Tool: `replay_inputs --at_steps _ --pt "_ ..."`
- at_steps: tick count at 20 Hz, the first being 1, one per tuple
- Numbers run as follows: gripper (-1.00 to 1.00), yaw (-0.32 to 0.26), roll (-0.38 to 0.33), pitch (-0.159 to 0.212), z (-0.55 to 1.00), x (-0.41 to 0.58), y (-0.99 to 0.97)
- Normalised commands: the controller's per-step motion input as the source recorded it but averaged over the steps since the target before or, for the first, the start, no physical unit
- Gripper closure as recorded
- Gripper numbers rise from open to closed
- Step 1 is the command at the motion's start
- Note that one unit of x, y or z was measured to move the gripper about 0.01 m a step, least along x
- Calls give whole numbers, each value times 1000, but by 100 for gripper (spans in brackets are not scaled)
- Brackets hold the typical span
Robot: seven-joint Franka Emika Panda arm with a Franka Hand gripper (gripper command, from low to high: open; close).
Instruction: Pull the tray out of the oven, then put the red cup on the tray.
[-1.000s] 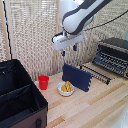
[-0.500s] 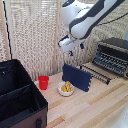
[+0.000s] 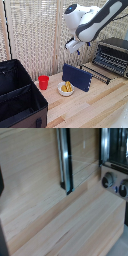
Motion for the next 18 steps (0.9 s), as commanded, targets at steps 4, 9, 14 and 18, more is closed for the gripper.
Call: replay_inputs --at_steps 4,9,14,18 --pt "-100 102 -277 -15 -16 0 -496" --pt "-100 101 -275 -11 -27 0 -504" --pt "-100 103 -262 0 -104 3 -530" --pt "-100 116 -238 0 -226 57 -546"
